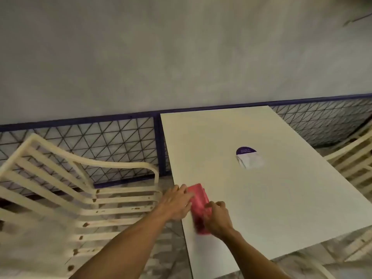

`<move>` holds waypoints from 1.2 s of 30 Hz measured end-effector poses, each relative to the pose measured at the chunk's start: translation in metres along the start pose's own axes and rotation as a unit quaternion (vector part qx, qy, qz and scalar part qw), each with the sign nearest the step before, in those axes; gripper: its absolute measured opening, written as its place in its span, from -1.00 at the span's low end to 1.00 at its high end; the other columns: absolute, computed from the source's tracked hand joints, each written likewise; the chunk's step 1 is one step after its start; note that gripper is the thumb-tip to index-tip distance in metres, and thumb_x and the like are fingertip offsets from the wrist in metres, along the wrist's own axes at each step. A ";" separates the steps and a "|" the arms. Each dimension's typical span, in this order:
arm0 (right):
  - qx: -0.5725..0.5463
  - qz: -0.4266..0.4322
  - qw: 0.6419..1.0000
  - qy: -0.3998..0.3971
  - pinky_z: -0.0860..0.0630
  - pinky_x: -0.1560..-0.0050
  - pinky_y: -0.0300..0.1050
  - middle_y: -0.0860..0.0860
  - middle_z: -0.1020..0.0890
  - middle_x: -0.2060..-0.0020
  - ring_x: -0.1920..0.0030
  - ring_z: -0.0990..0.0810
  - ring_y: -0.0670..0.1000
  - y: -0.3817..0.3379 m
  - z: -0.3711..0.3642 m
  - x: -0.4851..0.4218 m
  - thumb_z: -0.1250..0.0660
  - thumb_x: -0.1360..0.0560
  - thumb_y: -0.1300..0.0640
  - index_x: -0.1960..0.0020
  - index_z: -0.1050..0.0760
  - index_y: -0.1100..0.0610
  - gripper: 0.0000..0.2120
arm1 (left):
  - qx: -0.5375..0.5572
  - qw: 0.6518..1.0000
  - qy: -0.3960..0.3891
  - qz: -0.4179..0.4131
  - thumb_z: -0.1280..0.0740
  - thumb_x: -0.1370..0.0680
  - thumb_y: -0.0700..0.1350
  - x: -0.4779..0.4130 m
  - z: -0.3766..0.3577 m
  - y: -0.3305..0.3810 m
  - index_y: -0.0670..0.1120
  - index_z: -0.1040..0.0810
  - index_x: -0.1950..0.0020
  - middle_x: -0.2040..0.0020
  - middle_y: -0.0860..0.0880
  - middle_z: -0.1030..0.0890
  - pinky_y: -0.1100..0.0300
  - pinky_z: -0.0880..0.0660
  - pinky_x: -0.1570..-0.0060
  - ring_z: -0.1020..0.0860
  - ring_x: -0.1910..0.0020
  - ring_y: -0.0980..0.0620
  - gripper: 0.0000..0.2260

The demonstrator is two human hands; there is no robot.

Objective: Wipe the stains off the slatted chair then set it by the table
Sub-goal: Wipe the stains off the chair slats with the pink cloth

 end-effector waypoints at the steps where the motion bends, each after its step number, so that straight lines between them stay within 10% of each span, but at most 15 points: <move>1: 0.012 0.000 1.000 -0.003 -0.55 -0.23 0.06 0.10 -0.38 -0.27 -0.19 -0.49 0.12 0.003 -0.002 -0.001 -0.23 -0.59 -0.06 -0.28 -0.48 0.07 -0.67 | -0.004 1.000 -0.025 0.012 -0.09 -0.67 0.04 -0.001 -0.006 0.000 0.05 -0.36 -0.43 -0.30 -0.08 -0.36 -0.04 -0.41 -0.20 -0.40 -0.22 -0.08 -0.66; 13: -0.047 -0.026 0.999 0.003 -0.53 -0.26 0.01 0.07 -0.37 -0.20 -0.15 -0.49 0.10 0.010 -0.012 -0.018 -0.39 -0.55 -0.03 -0.15 -0.44 0.06 -0.74 | 0.007 0.989 -0.120 0.091 -0.02 -0.69 0.08 -0.012 -0.062 -0.001 0.21 -0.08 -0.59 -0.39 -0.16 -0.31 -0.10 -0.37 -0.28 -0.38 -0.30 -0.19 -0.56; 19: -0.146 -0.087 0.985 -0.006 -0.64 0.06 -0.09 0.11 -0.54 -0.10 0.04 -0.64 0.10 0.018 -0.016 -0.027 -0.49 -0.49 0.08 -0.24 -0.28 0.13 -0.51 | 0.146 0.979 -0.088 0.107 -0.07 -0.70 0.00 -0.014 -0.073 -0.004 0.14 -0.16 -0.59 -0.25 -0.07 -0.35 0.00 -0.43 -0.21 -0.41 -0.17 -0.05 -0.57; 32: -0.263 -0.038 0.957 -0.114 -0.66 0.05 -0.10 0.11 -0.67 0.05 0.05 -0.68 0.08 -0.012 -0.019 -0.030 -0.38 -0.54 0.19 -0.16 -0.57 0.24 -0.77 | 0.530 0.829 0.012 0.177 -0.18 -0.67 -0.23 0.009 -0.068 -0.028 0.13 -0.30 -0.50 -0.44 -0.04 -0.41 0.13 -0.38 -0.38 -0.39 -0.42 -0.05 -0.56; 36: -0.252 0.021 0.956 -0.148 -0.64 -0.01 -0.13 0.06 -0.64 -0.07 -0.05 -0.64 0.06 -0.039 -0.018 -0.026 -0.38 -0.57 0.15 -0.30 -0.51 0.21 -0.67 | 0.579 0.797 0.019 0.168 -0.45 -0.48 -0.33 0.028 -0.063 -0.047 0.19 -0.27 -0.52 -0.46 -0.08 -0.36 0.09 -0.60 -0.05 -0.53 -0.22 -0.13 -0.25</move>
Point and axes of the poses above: each hand's wrist, its own x-axis away from the middle knuckle, its own z-axis out of the back of the hand, y = z × x, the point moved 7 cm from there along -x, towards the middle knuckle
